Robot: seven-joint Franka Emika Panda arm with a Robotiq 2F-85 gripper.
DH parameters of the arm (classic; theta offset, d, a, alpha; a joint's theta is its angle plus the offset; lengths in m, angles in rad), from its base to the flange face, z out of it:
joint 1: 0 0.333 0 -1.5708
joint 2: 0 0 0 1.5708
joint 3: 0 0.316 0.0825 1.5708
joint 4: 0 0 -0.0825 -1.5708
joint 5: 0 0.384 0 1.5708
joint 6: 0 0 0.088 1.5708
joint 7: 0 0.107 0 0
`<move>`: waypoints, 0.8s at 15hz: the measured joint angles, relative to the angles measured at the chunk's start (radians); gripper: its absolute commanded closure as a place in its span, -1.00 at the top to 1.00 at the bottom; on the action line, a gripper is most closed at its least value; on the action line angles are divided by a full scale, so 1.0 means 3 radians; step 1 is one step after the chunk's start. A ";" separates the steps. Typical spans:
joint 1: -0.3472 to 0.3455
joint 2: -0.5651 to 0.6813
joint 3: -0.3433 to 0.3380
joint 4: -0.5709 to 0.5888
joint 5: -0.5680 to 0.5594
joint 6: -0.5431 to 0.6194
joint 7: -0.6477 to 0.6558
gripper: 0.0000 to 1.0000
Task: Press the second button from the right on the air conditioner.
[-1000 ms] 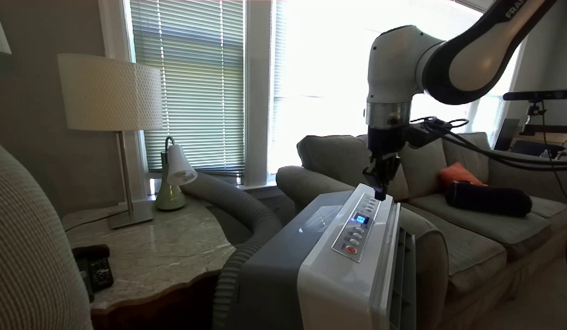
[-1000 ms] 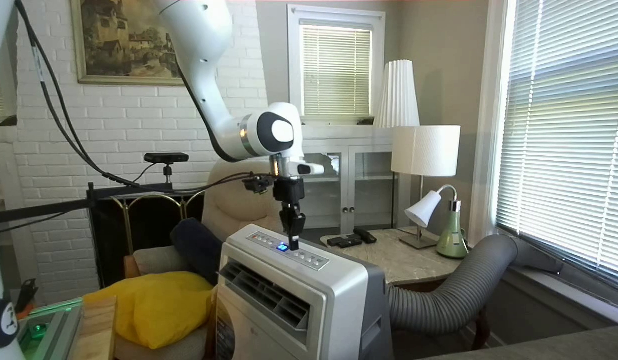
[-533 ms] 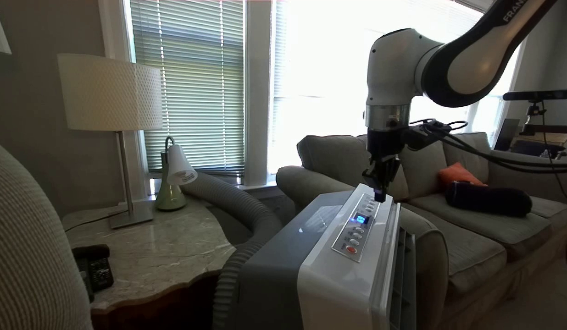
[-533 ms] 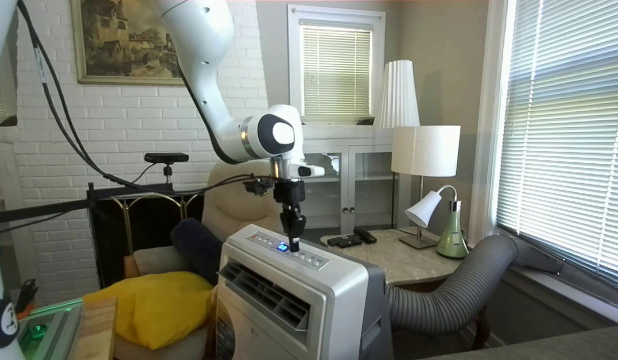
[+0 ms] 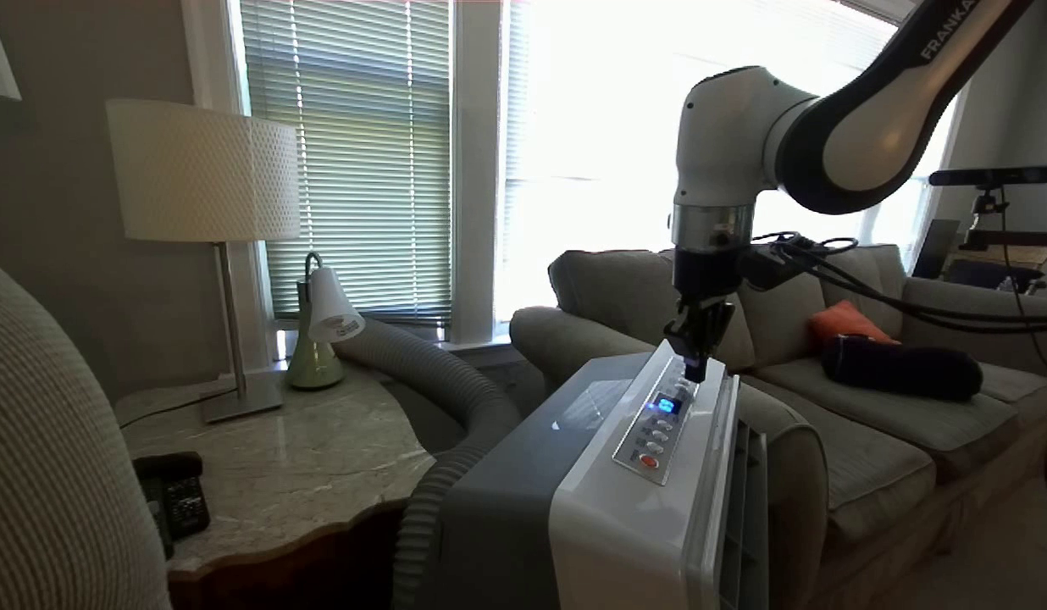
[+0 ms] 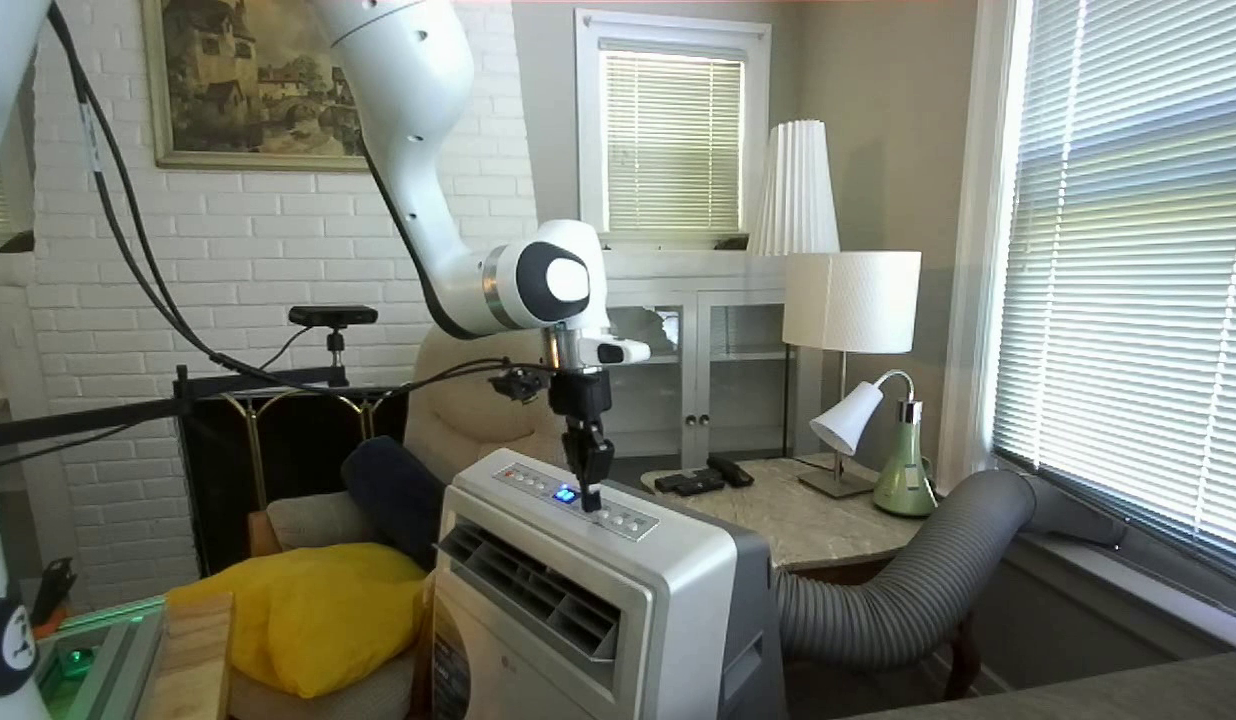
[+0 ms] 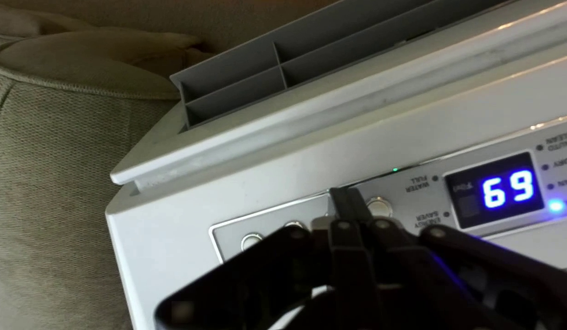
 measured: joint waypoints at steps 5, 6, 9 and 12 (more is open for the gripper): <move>0.0002 0.0047 -0.0013 0.0008 0.0000 0.0078 0.0000 -1.00; 0.0002 0.0050 -0.0014 0.0010 0.0000 0.0079 0.0000 -1.00; 0.0004 0.0064 -0.0018 0.0022 0.0000 0.0080 0.0000 -1.00; 0.0021 0.0078 -0.0031 0.0038 0.0000 0.0069 0.0000 -1.00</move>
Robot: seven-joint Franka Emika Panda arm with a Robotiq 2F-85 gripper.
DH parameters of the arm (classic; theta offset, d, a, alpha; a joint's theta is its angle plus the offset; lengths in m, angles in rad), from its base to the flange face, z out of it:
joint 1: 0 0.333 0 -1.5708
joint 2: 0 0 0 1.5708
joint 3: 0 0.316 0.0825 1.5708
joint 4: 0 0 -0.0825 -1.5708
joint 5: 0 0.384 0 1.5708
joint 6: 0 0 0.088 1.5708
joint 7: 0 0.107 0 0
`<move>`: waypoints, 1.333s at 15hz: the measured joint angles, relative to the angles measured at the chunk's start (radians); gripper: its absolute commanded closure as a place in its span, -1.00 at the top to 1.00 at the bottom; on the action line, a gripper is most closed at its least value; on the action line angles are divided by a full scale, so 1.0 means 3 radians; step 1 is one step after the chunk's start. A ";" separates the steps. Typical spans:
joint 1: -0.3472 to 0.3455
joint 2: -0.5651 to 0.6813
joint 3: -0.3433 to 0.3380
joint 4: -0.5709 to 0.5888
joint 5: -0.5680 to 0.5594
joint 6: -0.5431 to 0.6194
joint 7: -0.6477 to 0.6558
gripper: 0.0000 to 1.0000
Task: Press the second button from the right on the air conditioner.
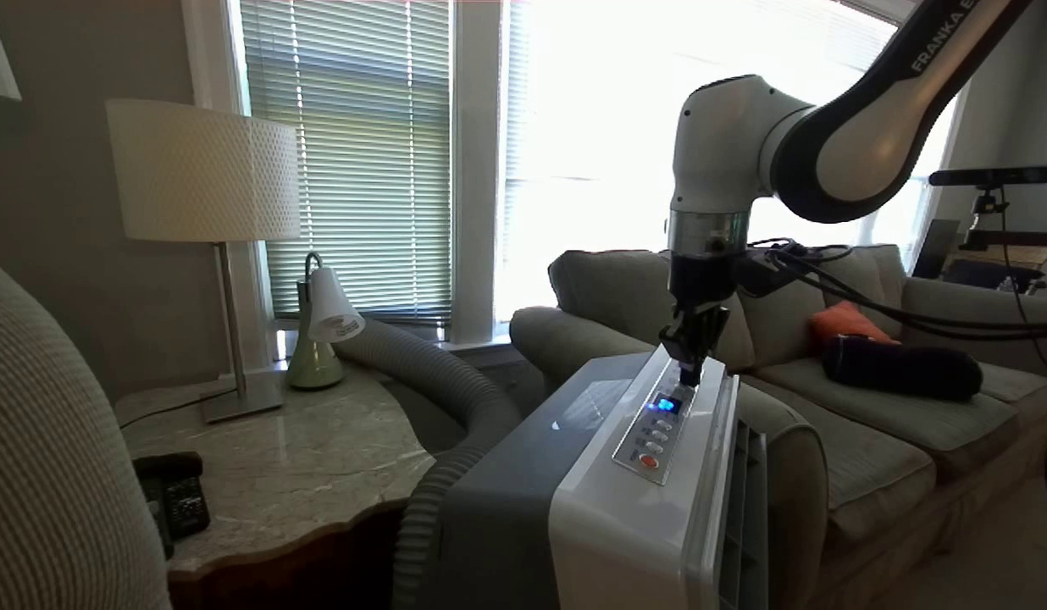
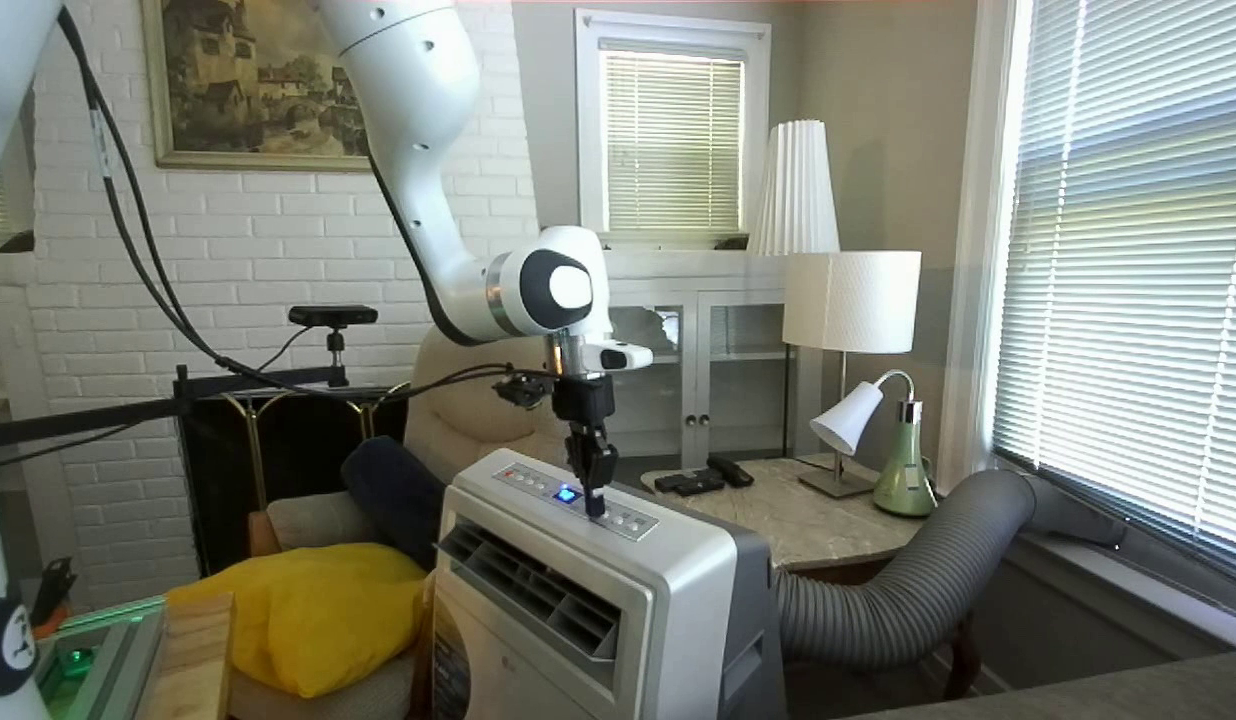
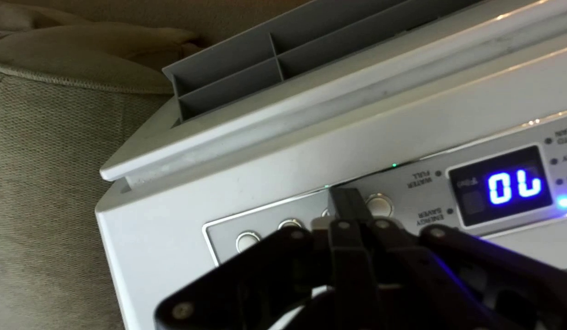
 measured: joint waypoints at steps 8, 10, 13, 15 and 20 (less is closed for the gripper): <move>-0.0006 -0.0062 0.0002 -0.0017 0.0000 -0.0021 -0.0072 -1.00; -0.0010 -0.0131 0.0002 -0.0058 0.0000 -0.0030 -0.0098 -1.00; -0.0023 -0.0250 0.0003 -0.0116 0.0000 -0.0094 -0.0116 -1.00; -0.0038 -0.0325 0.0008 -0.0148 0.0000 -0.0154 -0.0124 -1.00; -0.0080 -0.0405 0.0038 -0.0157 0.0000 -0.0243 -0.0127 -1.00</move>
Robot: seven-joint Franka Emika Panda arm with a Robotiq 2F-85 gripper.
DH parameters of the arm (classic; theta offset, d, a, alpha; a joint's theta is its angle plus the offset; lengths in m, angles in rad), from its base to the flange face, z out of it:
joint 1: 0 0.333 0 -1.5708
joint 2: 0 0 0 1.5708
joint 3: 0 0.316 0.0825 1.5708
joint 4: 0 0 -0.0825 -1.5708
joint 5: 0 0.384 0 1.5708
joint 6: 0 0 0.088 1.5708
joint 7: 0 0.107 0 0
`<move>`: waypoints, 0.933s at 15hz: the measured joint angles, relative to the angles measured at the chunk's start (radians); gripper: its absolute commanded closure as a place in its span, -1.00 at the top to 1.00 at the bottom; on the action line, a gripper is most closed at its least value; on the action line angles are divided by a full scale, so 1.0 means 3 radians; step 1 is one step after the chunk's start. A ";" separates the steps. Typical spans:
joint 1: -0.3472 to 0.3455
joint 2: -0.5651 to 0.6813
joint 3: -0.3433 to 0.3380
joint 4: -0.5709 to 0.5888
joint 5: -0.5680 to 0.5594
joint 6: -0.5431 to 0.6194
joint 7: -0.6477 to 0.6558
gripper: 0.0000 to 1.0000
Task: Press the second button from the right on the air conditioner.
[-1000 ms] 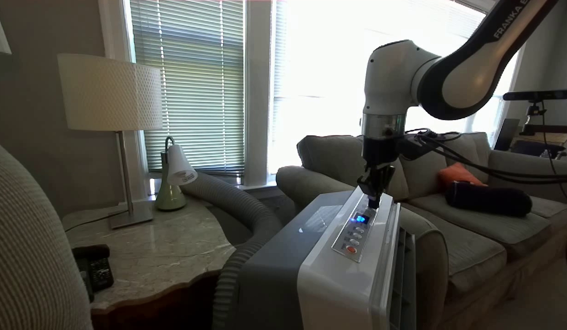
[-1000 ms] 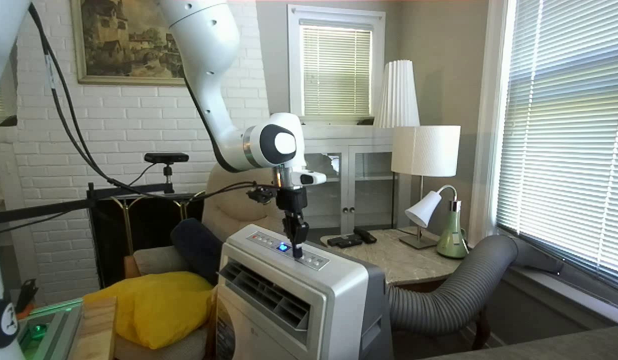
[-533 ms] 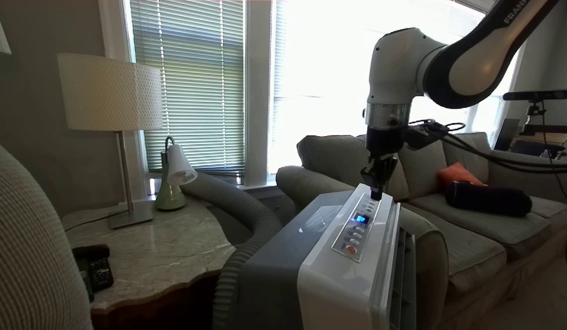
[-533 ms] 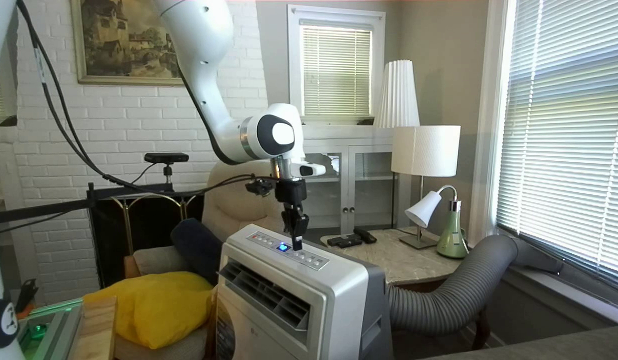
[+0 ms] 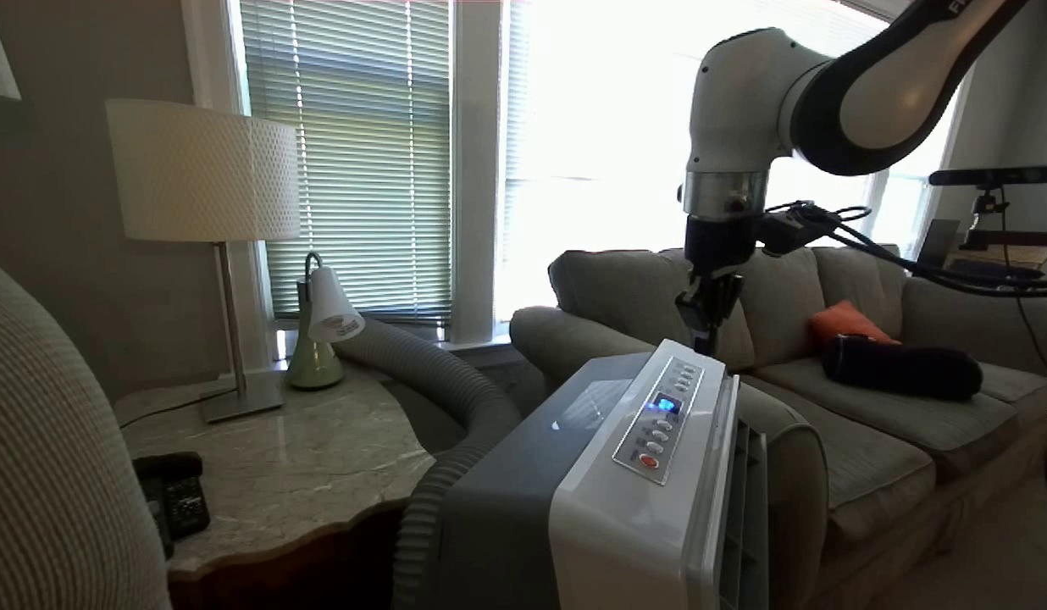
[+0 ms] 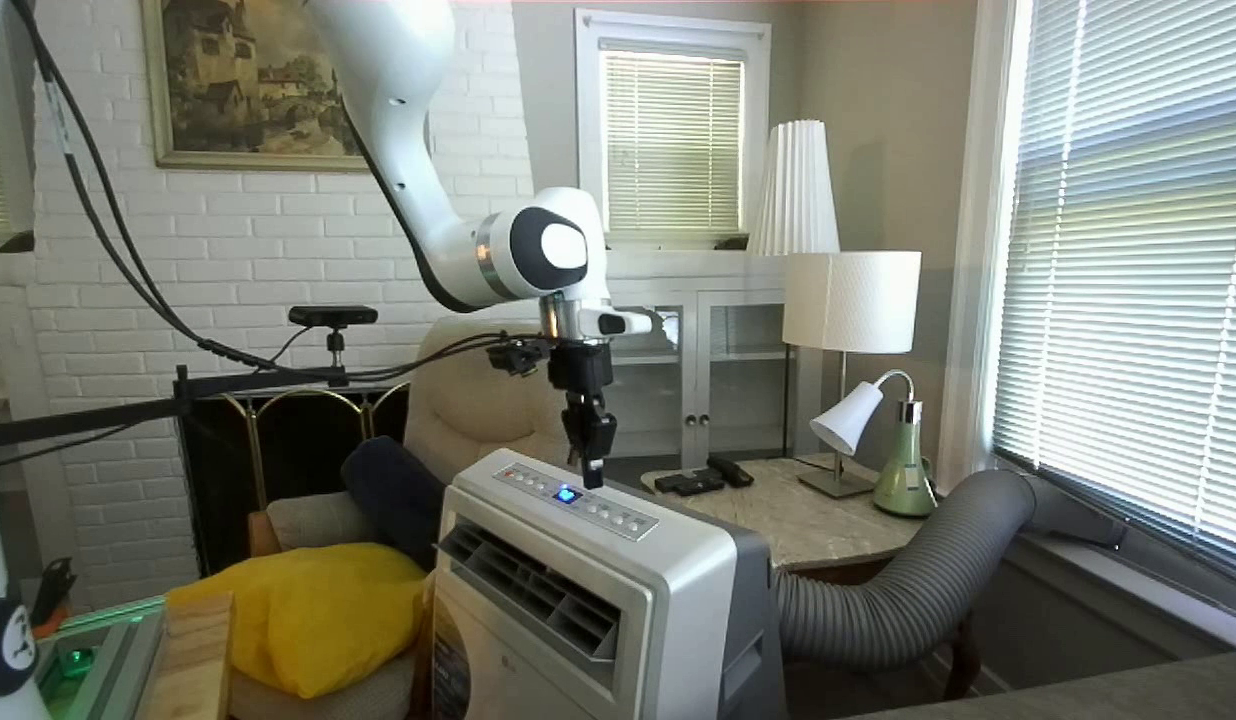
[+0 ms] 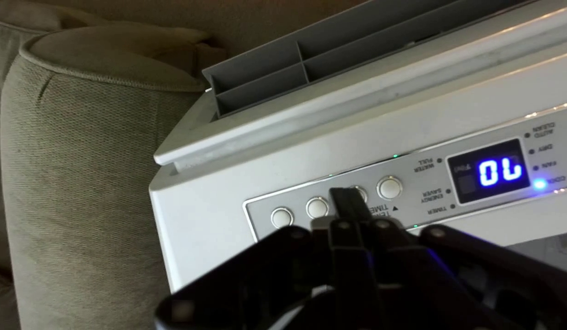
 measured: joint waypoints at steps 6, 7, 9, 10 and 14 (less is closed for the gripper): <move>-0.0008 -0.0002 0.0034 0.0000 0.0000 -0.0025 0.0000 -1.00; -0.0008 -0.0002 0.0039 0.0000 0.0000 -0.0025 0.0000 -1.00; -0.0008 0.0000 0.0043 0.0000 0.0000 -0.0025 0.0000 -1.00; -0.0008 0.0004 0.0043 0.0000 0.0000 -0.0025 0.0000 -1.00; -0.0008 0.0042 0.0044 0.0000 0.0000 -0.0019 0.0000 -1.00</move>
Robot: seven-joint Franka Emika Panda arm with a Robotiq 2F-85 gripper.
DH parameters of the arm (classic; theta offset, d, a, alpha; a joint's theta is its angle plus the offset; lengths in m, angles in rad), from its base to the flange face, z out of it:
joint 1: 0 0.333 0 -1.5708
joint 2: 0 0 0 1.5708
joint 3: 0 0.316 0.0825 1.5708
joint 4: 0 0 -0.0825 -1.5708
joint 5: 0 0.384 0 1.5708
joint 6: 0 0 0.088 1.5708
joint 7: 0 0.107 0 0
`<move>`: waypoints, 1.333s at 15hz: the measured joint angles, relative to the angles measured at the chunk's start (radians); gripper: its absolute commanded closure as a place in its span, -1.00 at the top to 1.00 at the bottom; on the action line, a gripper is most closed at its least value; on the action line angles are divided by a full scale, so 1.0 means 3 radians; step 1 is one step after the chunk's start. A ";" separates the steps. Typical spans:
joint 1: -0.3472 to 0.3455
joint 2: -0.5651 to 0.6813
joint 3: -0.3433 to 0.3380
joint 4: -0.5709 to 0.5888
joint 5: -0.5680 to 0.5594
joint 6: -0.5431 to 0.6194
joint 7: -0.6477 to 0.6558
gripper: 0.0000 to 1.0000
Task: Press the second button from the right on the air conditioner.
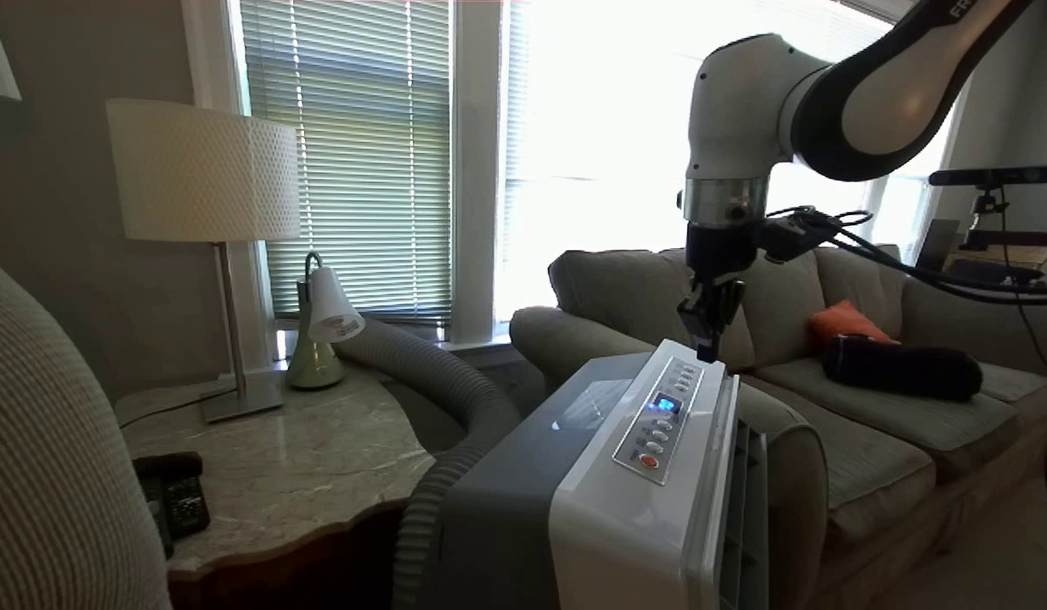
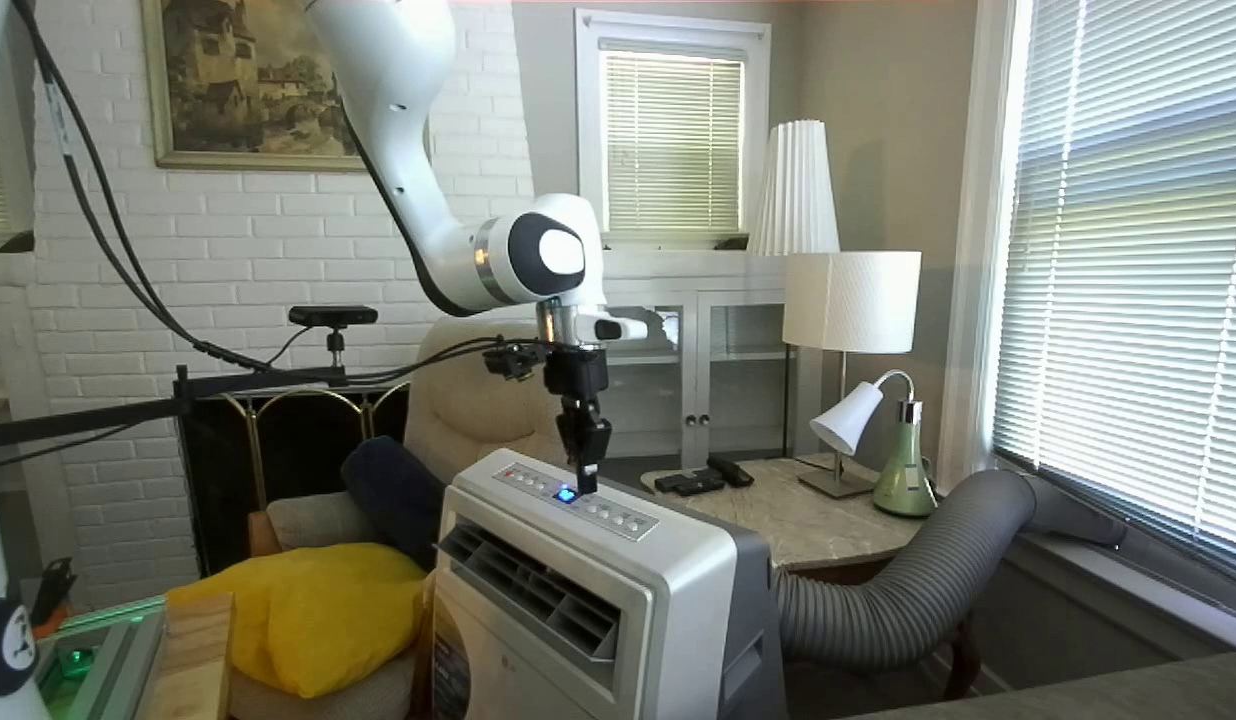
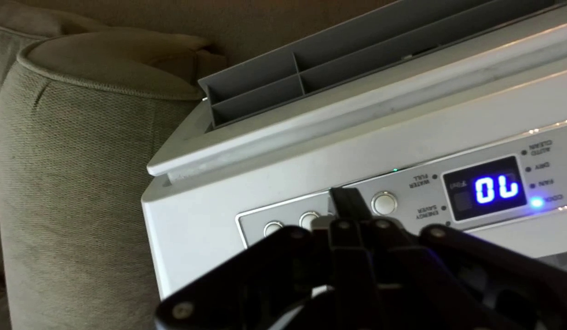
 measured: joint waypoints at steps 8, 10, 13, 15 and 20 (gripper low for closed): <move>0.0000 0.0152 0.0000 0.0035 0.0000 0.0163 0.0000 -1.00; 0.0001 0.0183 0.0000 0.0037 0.0000 0.0224 0.0000 -1.00; 0.0004 0.0226 -0.0002 0.0050 0.0000 0.0271 0.0000 -1.00; 0.0007 0.0252 -0.0008 0.0064 0.0000 0.0285 0.0000 -1.00; 0.0010 0.0307 -0.0030 0.0100 0.0000 0.0328 0.0000 -1.00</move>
